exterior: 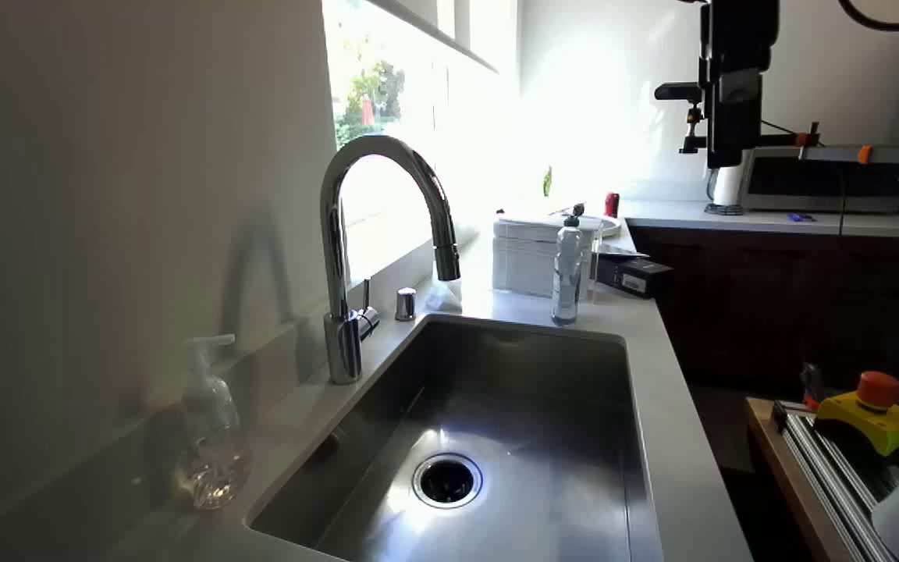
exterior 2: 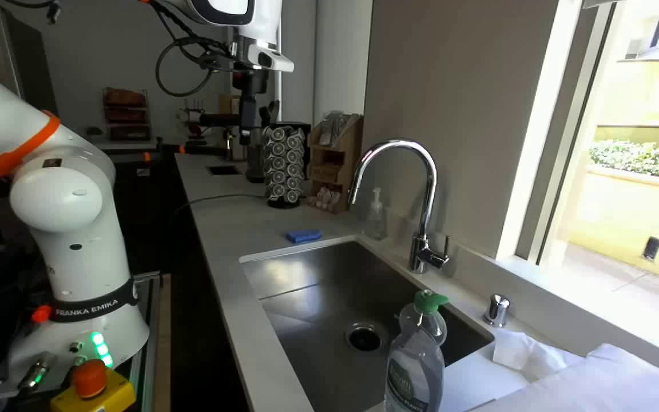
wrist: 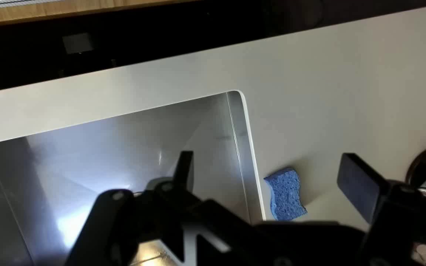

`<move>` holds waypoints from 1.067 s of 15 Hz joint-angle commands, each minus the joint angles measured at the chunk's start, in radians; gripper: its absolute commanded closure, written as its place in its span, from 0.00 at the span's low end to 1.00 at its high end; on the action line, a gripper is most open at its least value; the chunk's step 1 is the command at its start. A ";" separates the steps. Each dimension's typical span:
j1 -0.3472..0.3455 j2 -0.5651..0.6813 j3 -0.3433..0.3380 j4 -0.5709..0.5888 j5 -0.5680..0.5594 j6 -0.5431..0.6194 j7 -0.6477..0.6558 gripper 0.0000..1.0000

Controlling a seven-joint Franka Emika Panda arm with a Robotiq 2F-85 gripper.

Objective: Close the lid on the bottle

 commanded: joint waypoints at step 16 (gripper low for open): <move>-0.322 -0.117 -0.129 -0.067 -0.259 0.045 0.078 0.00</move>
